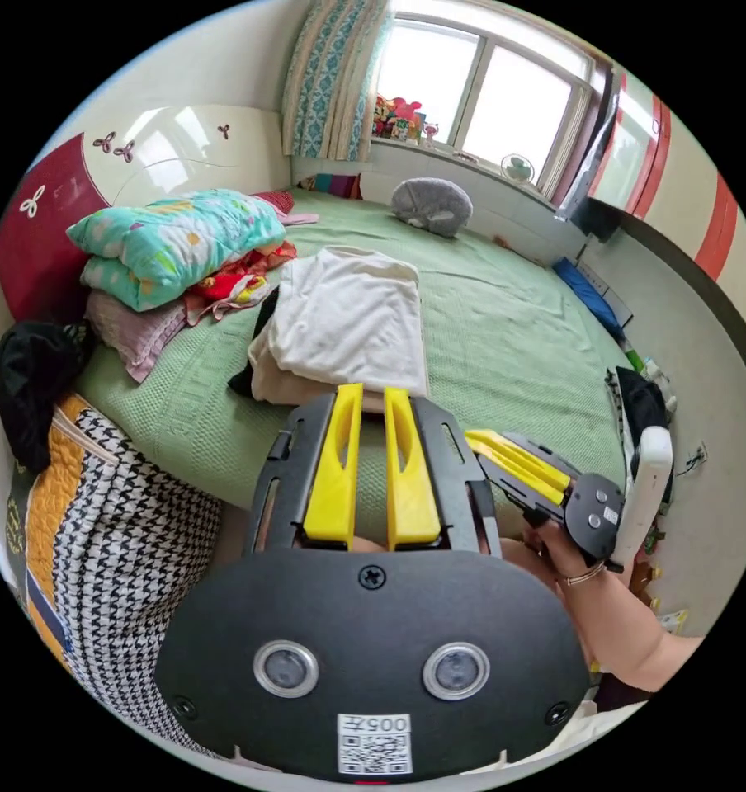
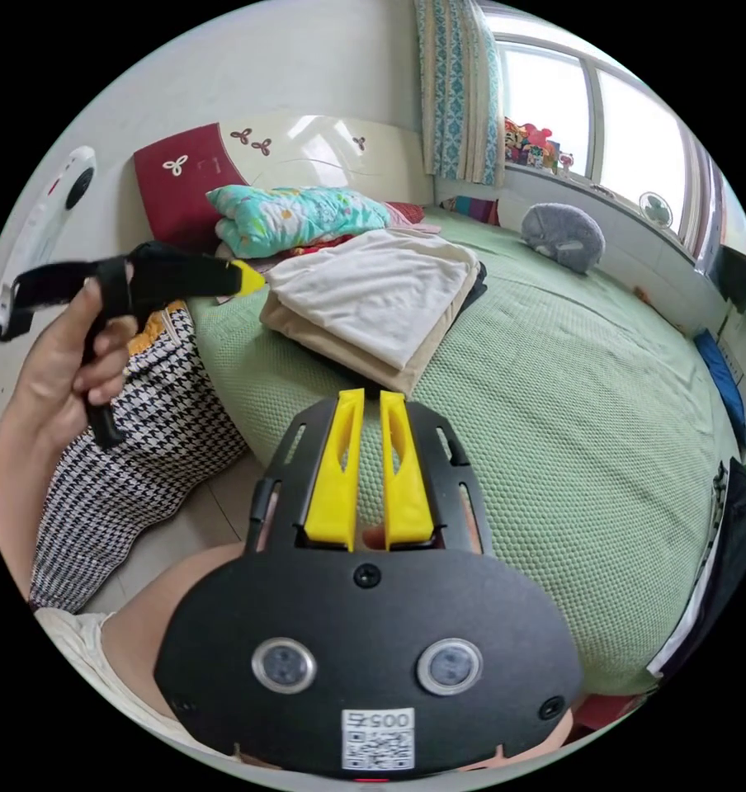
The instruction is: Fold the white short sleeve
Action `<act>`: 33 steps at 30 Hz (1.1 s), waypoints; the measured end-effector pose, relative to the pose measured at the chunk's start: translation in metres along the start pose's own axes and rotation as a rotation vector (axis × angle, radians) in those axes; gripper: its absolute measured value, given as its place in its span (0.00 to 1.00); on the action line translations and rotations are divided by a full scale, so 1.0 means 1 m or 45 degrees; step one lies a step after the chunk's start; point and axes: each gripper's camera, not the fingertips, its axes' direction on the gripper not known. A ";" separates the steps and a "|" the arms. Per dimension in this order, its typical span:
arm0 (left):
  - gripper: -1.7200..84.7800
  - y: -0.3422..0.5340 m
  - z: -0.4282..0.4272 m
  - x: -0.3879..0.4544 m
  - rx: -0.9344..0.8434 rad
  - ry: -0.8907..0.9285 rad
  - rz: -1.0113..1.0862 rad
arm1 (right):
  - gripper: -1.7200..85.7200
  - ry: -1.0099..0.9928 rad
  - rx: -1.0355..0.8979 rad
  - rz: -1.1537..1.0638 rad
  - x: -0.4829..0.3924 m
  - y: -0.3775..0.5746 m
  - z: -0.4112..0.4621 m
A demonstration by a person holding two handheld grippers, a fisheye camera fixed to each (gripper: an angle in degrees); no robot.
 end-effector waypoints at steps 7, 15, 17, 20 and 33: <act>0.20 -0.030 0.018 -0.054 -0.026 -0.070 -0.021 | 0.07 -0.005 -0.006 -0.016 -0.001 -0.004 0.014; 0.18 -0.043 0.042 -0.088 -0.072 -0.070 -0.056 | 0.07 0.004 -0.029 -0.039 -0.004 -0.009 0.029; 0.18 -0.043 0.044 -0.092 -0.045 -0.046 -0.073 | 0.07 0.010 -0.031 -0.040 -0.004 -0.011 0.031; 0.14 -0.044 0.050 -0.100 -0.051 -0.053 -0.115 | 0.06 0.009 -0.040 -0.031 -0.003 -0.014 0.035; 0.02 -0.048 0.051 -0.081 0.162 0.144 -0.414 | 0.01 0.129 -0.013 0.216 0.051 -0.076 0.015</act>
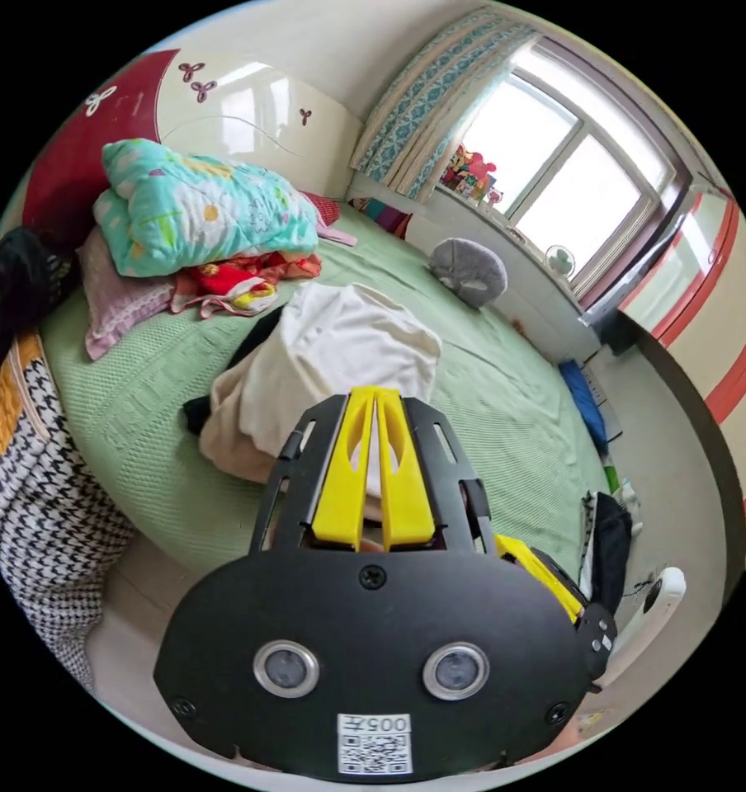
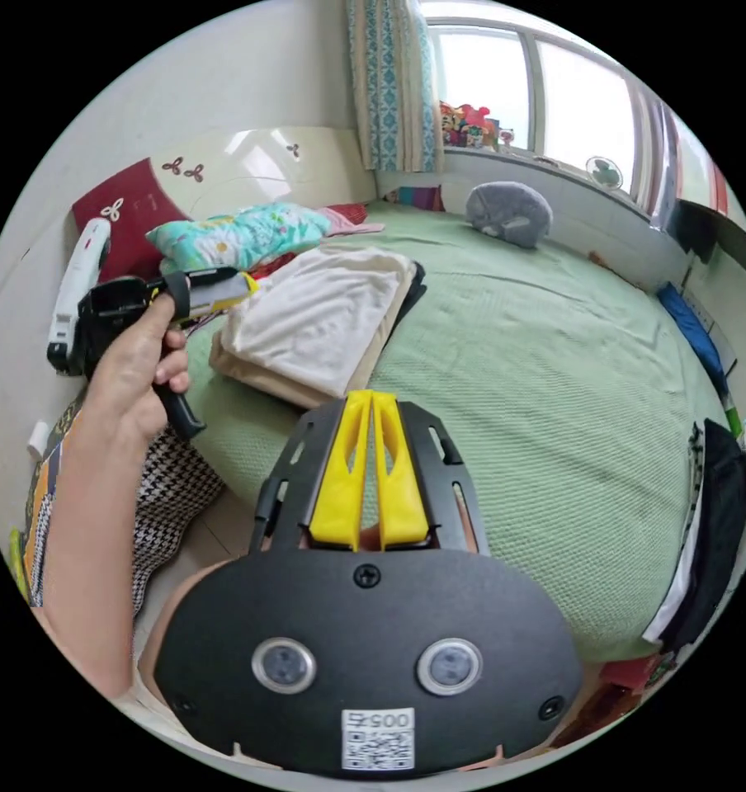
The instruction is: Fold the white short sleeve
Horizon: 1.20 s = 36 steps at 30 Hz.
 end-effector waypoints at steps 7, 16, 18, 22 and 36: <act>0.04 0.019 0.014 0.020 0.058 -0.161 -0.019 | 0.01 0.060 0.024 -0.064 0.026 -0.088 0.000; 0.17 0.009 -0.006 -0.068 0.111 -0.294 -0.117 | 0.00 0.005 -0.009 -0.304 0.006 -0.068 0.027; 0.18 0.008 -0.003 -0.071 0.120 -0.282 -0.078 | 0.00 0.181 -0.003 -0.375 0.001 -0.062 0.029; 0.20 0.006 0.015 -0.068 0.051 -0.280 -0.014 | 0.00 0.280 -0.055 -0.360 0.005 -0.063 0.036; 0.03 0.021 0.041 -0.038 0.082 -0.213 0.023 | 0.00 0.204 -0.071 -0.364 0.033 -0.087 -0.005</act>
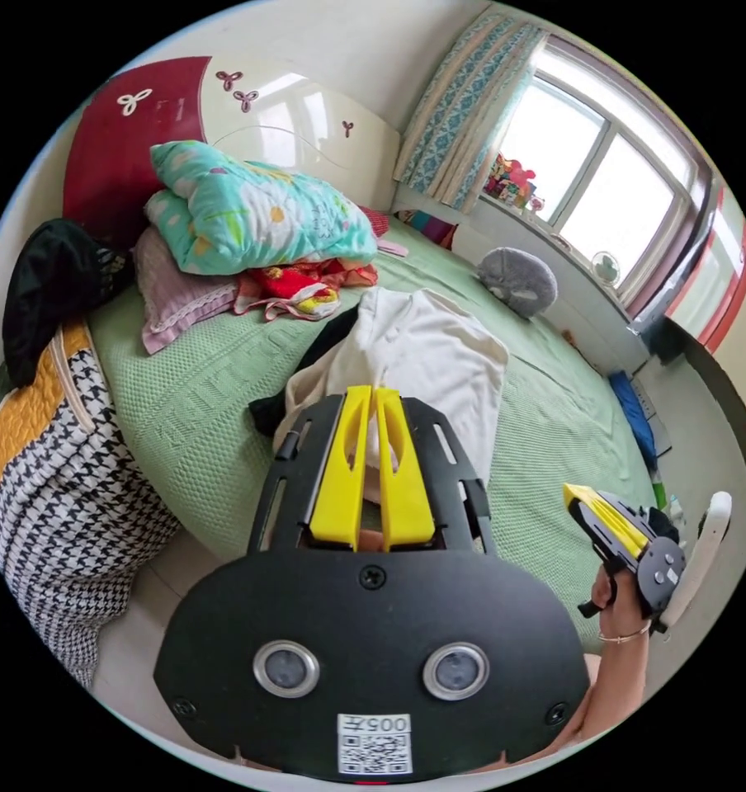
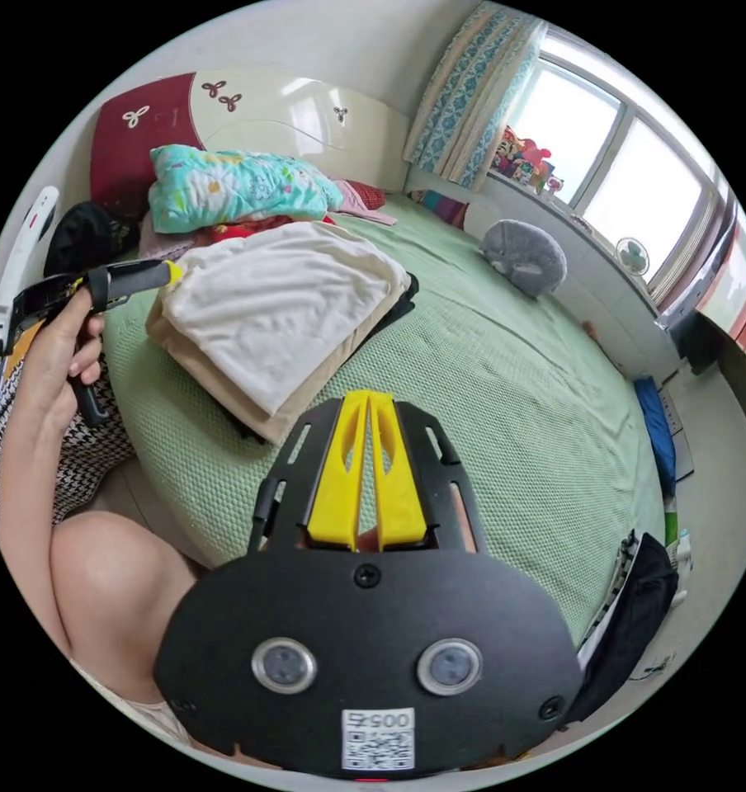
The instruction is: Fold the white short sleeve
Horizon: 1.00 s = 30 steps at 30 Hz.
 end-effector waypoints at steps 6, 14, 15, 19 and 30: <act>0.02 0.010 0.022 0.063 -0.067 0.049 0.179 | 0.00 -0.120 -0.050 0.111 0.052 -0.008 -0.016; 0.02 0.033 0.055 0.143 -0.157 0.179 0.347 | 0.02 -0.289 -0.042 0.269 0.142 -0.019 -0.040; 0.02 0.037 0.060 0.155 -0.169 0.199 0.379 | 0.02 -0.288 -0.026 0.286 0.156 -0.020 -0.046; 0.02 0.050 0.078 0.191 -0.229 0.258 0.477 | 0.05 -0.317 -0.011 0.334 0.197 -0.025 -0.058; 0.03 0.094 0.131 0.276 -0.421 0.341 0.755 | 0.14 -1.020 0.021 0.580 0.317 -0.037 -0.045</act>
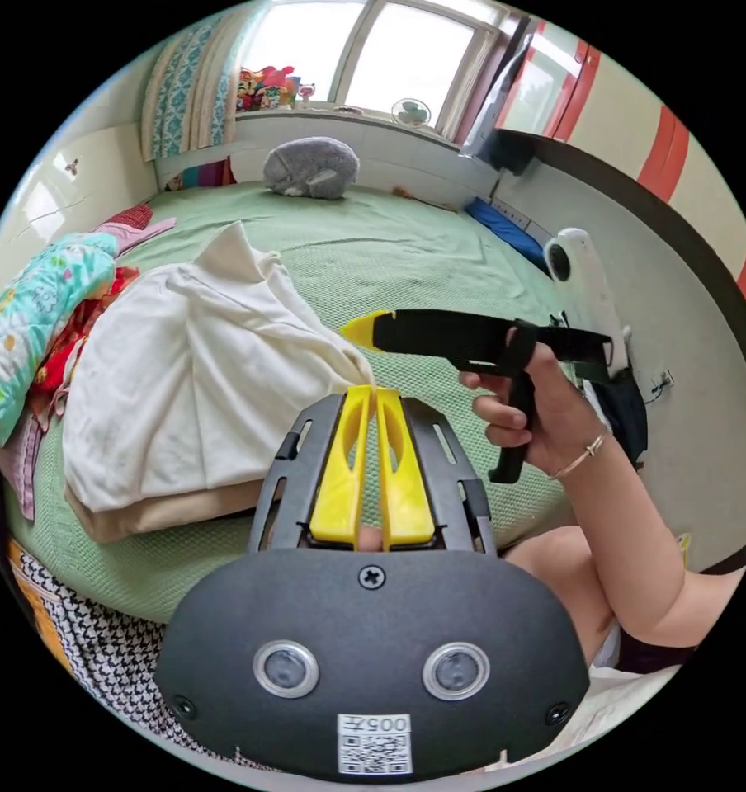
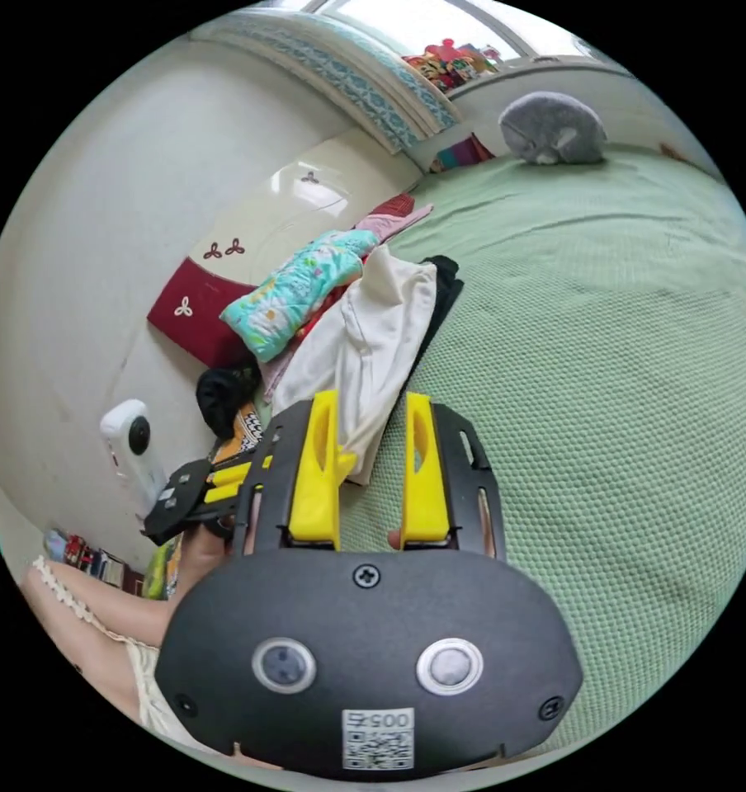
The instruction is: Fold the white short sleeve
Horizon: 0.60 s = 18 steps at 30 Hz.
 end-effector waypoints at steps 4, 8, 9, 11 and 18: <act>0.03 -0.005 0.017 0.013 -0.016 0.029 0.029 | 0.15 -0.025 -0.085 0.065 0.017 -0.015 0.008; 0.03 -0.010 0.039 0.030 -0.050 0.032 0.090 | 0.11 -0.053 -0.109 0.115 0.024 -0.026 0.017; 0.03 -0.011 0.044 0.034 -0.055 0.022 0.104 | 0.09 -0.025 -0.100 0.112 0.024 -0.029 0.018; 0.03 -0.013 0.052 0.040 -0.065 0.006 0.119 | 0.07 0.009 -0.084 0.075 0.020 -0.032 0.018; 0.03 -0.016 0.066 0.052 0.026 -0.065 0.085 | 0.05 0.499 -0.120 -0.052 -0.004 -0.041 0.030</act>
